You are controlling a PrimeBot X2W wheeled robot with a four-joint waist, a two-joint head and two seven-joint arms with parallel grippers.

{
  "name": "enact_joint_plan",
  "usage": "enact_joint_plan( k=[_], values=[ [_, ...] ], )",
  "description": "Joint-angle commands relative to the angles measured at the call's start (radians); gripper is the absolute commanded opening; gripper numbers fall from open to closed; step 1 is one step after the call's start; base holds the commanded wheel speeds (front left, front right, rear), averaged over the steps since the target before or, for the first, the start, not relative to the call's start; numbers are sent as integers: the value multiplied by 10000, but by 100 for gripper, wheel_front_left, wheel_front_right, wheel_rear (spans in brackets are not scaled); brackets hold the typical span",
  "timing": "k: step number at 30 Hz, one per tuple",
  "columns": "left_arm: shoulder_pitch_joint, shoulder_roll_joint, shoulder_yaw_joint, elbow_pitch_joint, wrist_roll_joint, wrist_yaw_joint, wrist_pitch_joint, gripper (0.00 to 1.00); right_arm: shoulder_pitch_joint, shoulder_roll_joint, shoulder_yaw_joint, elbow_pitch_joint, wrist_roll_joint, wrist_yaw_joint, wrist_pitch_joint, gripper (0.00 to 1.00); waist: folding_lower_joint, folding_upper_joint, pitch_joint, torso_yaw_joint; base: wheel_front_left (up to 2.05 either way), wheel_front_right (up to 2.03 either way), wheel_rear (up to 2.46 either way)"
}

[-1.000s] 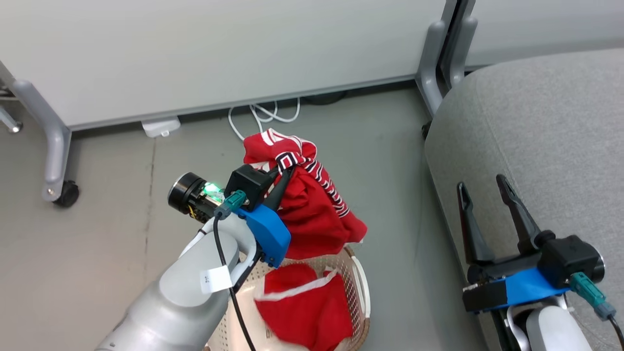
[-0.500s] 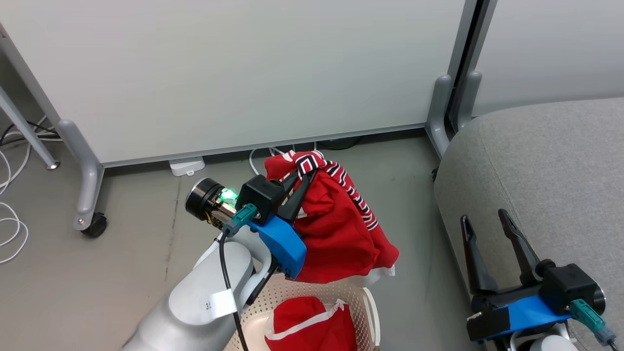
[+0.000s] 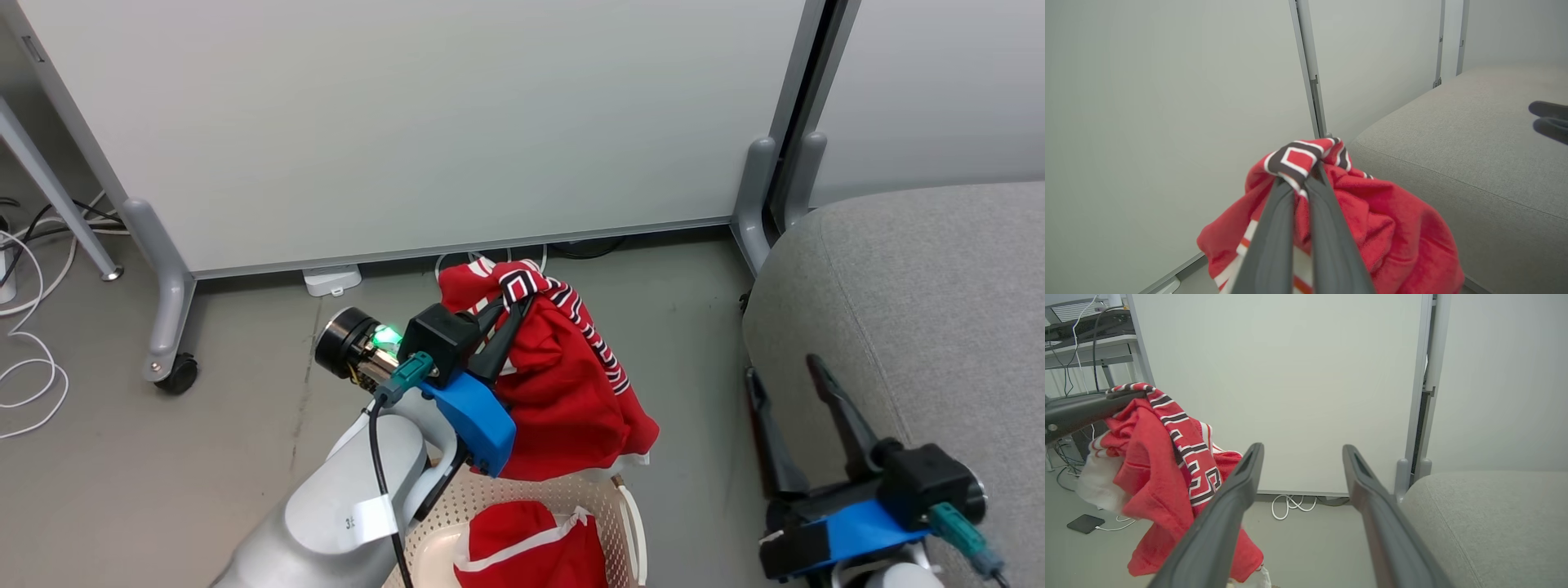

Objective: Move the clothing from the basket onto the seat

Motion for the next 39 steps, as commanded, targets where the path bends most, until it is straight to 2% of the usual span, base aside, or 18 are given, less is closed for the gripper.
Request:
enact_joint_plan(
  k=[1,8,16,29,35,36,37,39],
  values=[
    [107,-21,57,-46,22,34,-51,0,-182,-25,312,14,-50,2,-39,100,1,0,4,20,0,0,0],
    [-99,-144,-12,-131,96,65,-51,0,-872,-28,1698,281,-378,1,-37,100,1,0,85,128,0,0,0],
    [-375,-390,-86,-194,146,23,-51,0,-2171,-257,2899,1649,-791,1,-37,100,1,0,284,364,0,0,0],
    [-717,-688,-325,-423,267,-110,-51,0,-3920,-326,3367,3840,-1476,1,-39,100,1,0,616,777,0,0,0],
    [-806,-752,-406,-684,305,-181,-51,0,-4517,-189,3450,4935,-1367,1,-37,100,1,0,682,867,0,0,0],
    [-811,-759,-408,-698,307,-187,-51,0,-4585,-160,3454,5042,-1294,1,-39,40,1,0,683,878,0,0,0],
    [-818,-766,-408,-709,314,-181,-51,0,-4684,-129,3460,5063,-1238,1,-39,0,1,0,692,887,0,0,0],
    [-829,-771,-389,-713,327,-181,-51,0,-4730,-96,3476,5089,-1101,1,-39,0,1,0,713,887,0,0,0]
  ],
)
